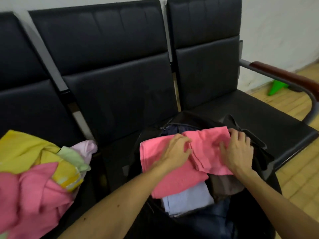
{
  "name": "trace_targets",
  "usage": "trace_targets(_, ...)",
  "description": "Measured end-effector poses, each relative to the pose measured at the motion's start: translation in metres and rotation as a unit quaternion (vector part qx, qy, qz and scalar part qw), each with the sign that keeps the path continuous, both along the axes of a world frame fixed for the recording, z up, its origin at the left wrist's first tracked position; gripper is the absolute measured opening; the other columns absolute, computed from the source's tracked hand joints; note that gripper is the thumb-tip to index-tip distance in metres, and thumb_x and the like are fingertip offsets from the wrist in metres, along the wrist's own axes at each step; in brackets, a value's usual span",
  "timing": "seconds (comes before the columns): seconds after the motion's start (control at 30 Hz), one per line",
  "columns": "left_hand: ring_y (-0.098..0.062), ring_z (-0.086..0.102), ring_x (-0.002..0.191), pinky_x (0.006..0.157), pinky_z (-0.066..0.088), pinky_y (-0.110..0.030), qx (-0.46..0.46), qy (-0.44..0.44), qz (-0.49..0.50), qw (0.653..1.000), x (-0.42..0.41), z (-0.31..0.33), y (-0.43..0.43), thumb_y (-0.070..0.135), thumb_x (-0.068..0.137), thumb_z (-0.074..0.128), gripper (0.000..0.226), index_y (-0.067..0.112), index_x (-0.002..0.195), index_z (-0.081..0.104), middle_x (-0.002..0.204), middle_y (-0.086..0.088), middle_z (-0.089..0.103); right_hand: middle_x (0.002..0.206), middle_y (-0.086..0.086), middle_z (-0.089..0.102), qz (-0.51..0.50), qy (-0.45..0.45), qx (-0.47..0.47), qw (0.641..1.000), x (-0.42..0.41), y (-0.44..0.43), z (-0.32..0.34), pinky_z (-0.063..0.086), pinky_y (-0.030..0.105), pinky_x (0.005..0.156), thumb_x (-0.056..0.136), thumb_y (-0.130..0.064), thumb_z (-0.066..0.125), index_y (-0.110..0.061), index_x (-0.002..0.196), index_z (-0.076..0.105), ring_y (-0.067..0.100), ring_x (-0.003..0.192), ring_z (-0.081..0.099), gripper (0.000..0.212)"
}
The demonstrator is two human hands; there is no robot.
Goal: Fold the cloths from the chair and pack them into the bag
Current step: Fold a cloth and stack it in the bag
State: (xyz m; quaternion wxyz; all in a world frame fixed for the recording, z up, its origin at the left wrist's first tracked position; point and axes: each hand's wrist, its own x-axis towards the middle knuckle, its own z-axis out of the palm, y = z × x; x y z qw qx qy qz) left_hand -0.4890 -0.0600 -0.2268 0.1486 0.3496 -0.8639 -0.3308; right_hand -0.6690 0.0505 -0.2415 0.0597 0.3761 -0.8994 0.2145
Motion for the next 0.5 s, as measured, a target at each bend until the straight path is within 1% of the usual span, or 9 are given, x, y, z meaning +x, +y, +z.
trace_targets(0.07,-0.019,0.060,0.108,0.096,0.046,-0.032,-0.068,0.039,0.029,0.996,0.043,0.017,-0.006,0.015,0.091,0.064,0.024,0.015,0.114,0.069,0.115,-0.003,0.062,0.112,0.025,0.059,0.073,0.031,-0.066,0.995,0.037,0.002,0.012,0.051,0.055,0.077,0.080,-0.013,0.070,0.001,0.122,0.055,0.046,0.097,0.056,0.047)
trace_targets(0.1,-0.013,0.062,0.100,0.090,0.049,-0.030,-0.093,0.056,0.065,0.992,0.077,0.026,-0.007,0.017,0.091,0.064,0.019,0.018,0.109,0.071,0.107,0.002,0.065,0.111,0.022,0.060,0.127,0.024,-0.097,0.987,0.067,0.000,0.018,0.050,0.053,0.080,0.081,-0.016,0.067,0.000,0.121,0.056,0.044,0.097,0.057,0.044)
trace_targets(0.17,-0.002,0.061,0.084,0.079,0.051,-0.021,-0.115,0.096,0.134,0.980,0.135,0.041,-0.006,0.016,0.090,0.066,0.013,0.020,0.101,0.072,0.094,0.009,0.066,0.116,0.016,0.062,0.207,-0.023,-0.142,0.968,0.127,-0.004,0.028,0.046,0.048,0.090,0.084,-0.030,0.055,-0.004,0.122,0.057,0.037,0.104,0.056,0.046)
trace_targets(0.2,-0.002,0.062,0.080,0.075,0.050,-0.018,-0.117,0.115,0.168,0.972,0.164,0.046,-0.003,0.015,0.089,0.068,0.012,0.021,0.099,0.072,0.089,0.010,0.067,0.118,0.014,0.062,0.243,-0.051,-0.161,0.955,0.157,-0.006,0.032,0.043,0.043,0.094,0.084,-0.035,0.050,-0.005,0.122,0.057,0.034,0.107,0.055,0.049)
trace_targets(0.27,-0.003,0.064,0.077,0.072,0.050,-0.016,-0.120,0.134,0.238,0.955,0.230,0.046,0.007,0.015,0.088,0.070,0.011,0.022,0.097,0.071,0.085,0.010,0.069,0.119,0.008,0.062,0.309,-0.114,-0.185,0.926,0.227,-0.010,0.037,0.039,0.033,0.094,0.085,-0.039,0.051,-0.009,0.124,0.057,0.025,0.109,0.053,0.050)
trace_targets(0.3,-0.004,0.065,0.075,0.070,0.050,-0.018,-0.114,0.127,0.270,0.948,0.267,0.042,0.015,0.015,0.089,0.070,0.011,0.022,0.097,0.071,0.083,0.010,0.070,0.119,0.005,0.061,0.339,-0.148,-0.181,0.911,0.265,-0.011,0.036,0.040,0.031,0.095,0.085,-0.039,0.054,-0.011,0.127,0.055,0.021,0.111,0.052,0.050)
trace_targets(0.37,-0.003,0.065,0.071,0.066,0.051,-0.020,-0.090,0.104,0.319,0.938,0.327,0.026,0.030,0.015,0.089,0.070,0.011,0.025,0.094,0.069,0.077,0.011,0.069,0.122,0.000,0.058,0.384,-0.196,-0.143,0.891,0.325,-0.015,0.030,0.044,0.032,0.097,0.087,-0.036,0.062,-0.017,0.133,0.052,0.016,0.114,0.053,0.051)
trace_targets(0.43,0.002,0.064,0.072,0.064,0.047,-0.016,-0.063,0.063,0.361,0.929,0.382,0.007,0.043,0.016,0.089,0.071,0.012,0.028,0.091,0.068,0.076,0.015,0.068,0.124,-0.003,0.057,0.412,-0.228,-0.091,0.877,0.378,-0.022,0.017,0.044,0.030,0.097,0.089,-0.034,0.066,-0.021,0.136,0.049,0.014,0.117,0.052,0.052)
trace_targets(0.5,0.005,0.062,0.071,0.062,0.043,-0.013,-0.037,0.019,0.392,0.919,0.426,-0.013,0.047,0.019,0.090,0.070,0.009,0.027,0.089,0.068,0.076,0.017,0.067,0.122,-0.005,0.057,0.434,-0.251,-0.038,0.864,0.419,-0.032,0.002,0.045,0.028,0.092,0.091,-0.031,0.065,-0.024,0.136,0.049,0.014,0.116,0.053,0.048)
